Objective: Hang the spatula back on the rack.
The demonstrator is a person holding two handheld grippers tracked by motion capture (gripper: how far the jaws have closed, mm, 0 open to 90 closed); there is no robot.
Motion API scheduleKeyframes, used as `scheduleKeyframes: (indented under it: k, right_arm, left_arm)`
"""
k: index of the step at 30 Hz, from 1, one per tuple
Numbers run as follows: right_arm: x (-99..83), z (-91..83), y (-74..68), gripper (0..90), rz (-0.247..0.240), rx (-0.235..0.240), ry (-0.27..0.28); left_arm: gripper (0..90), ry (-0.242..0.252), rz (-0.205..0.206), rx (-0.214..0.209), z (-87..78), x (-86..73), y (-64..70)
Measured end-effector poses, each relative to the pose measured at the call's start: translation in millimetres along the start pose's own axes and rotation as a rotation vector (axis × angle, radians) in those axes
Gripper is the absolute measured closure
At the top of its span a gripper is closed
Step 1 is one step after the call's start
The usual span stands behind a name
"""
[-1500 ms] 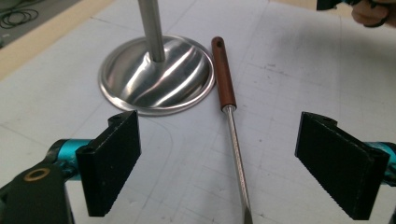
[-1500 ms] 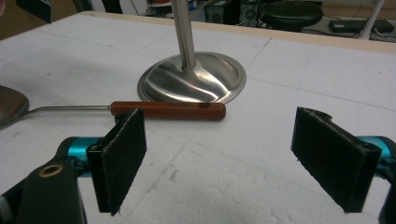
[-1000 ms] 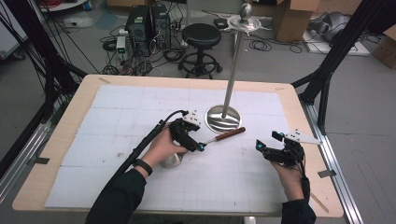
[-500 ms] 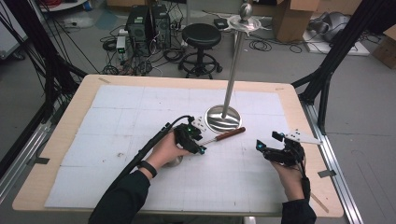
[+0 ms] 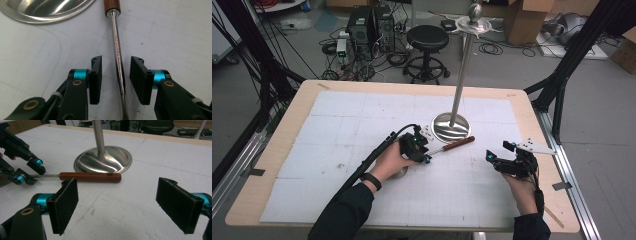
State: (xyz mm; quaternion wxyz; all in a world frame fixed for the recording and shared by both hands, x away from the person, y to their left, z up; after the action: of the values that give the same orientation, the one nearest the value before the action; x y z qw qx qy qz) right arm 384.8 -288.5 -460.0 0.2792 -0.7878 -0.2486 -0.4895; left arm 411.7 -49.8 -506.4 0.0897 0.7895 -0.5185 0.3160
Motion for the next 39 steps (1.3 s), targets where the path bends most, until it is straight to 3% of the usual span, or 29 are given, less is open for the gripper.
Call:
scheduleKeyframes:
  k: [4,13,21,29,34,39]
  right_arm:
    - [-0.1,-0.1,0.0,17.4,0.003,0.001,0.0]
    - [0.8,0.1,-0.6,17.4,0.002,0.008,0.009]
    - [1.9,-0.2,-1.5,17.4,0.001,0.018,0.017]
    - [2.4,-0.4,-2.1,17.5,0.005,0.019,0.021]
    - [2.1,-0.3,-1.7,17.5,0.001,0.017,0.018]
    - [2.3,-0.4,-1.6,17.6,0.0,0.014,0.019]
  left_arm:
    - [68.6,-0.009,0.015,0.01,-0.4,0.5,2.8]
    - [74.2,-0.025,-0.031,0.001,0.5,0.9,1.3]
    - [83.2,-0.04,-0.018,0.008,0.2,1.8,4.8]
    - [84.3,-0.037,-0.01,0.009,-0.4,2.5,5.8]
    - [84.4,-0.02,0.002,0.006,-3.7,3.7,6.4]
    - [84.5,0.036,-0.015,0.007,-11.2,8.9,4.1]
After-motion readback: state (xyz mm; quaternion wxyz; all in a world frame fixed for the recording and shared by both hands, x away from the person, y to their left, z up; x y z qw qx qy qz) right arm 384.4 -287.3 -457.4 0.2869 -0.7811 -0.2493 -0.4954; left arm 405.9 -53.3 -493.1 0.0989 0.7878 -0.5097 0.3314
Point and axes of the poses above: each handheld gripper's, and its own axes: z roughly forward along the jaws, x roughly out of its top, y roughly to its right, the point moved 10 cm from there along z, roughly forward along the jaws, and after that the axes turned 13 degrees about x, right-handed, at the moved point
